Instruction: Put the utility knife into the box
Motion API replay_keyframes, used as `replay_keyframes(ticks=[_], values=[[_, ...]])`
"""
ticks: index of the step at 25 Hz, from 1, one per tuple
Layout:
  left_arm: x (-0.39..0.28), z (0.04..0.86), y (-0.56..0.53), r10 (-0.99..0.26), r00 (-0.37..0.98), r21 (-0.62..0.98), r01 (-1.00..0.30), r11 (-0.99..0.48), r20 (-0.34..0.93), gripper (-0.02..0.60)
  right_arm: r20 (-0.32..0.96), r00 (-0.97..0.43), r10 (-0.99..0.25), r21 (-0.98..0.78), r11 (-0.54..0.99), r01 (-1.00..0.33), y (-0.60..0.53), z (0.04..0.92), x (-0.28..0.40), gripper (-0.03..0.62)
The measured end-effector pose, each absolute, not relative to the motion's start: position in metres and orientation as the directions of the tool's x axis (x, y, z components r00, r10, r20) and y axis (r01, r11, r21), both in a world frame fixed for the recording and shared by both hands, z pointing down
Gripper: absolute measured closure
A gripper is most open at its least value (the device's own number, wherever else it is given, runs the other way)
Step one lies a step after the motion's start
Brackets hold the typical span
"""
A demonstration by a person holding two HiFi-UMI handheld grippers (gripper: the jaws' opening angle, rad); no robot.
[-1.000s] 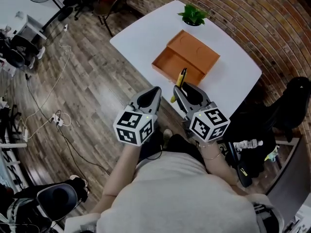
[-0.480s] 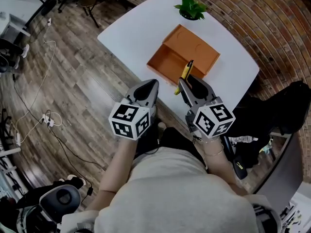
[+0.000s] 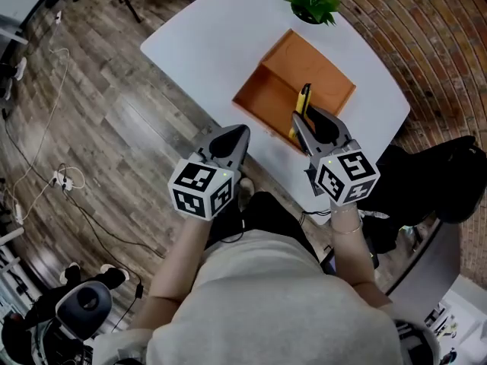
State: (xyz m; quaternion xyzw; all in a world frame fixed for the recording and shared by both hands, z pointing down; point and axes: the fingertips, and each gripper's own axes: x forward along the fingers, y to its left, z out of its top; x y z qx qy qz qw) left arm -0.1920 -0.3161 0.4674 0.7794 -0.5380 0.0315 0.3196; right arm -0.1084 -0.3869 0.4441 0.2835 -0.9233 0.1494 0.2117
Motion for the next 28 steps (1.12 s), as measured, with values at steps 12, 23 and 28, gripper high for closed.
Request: replay_keyframes(ticks=[12, 23, 28], values=[[-0.215, 0.509, -0.345, -0.795, 0.440, 0.548, -0.819, -0.166, 0.417, 0.574, 0.704, -0.605, -0.372, 0.057, 0.879, -0.474, -0.401, 0.515, -0.130, 0.479], [-0.227, 0.536, -0.362, -0.747, 0.491, 0.553, -0.809, -0.199, 0.449, 0.574, 0.835, -0.455, -0.311, 0.105, 0.901, -0.422, -0.409, 0.568, -0.138, 0.479], [-0.227, 0.543, -0.364, -0.732, 0.509, 0.563, -0.800, -0.207, 0.454, 0.574, 0.886, -0.383, -0.261, 0.080, 0.900, -0.428, -0.407, 0.585, -0.137, 0.479]])
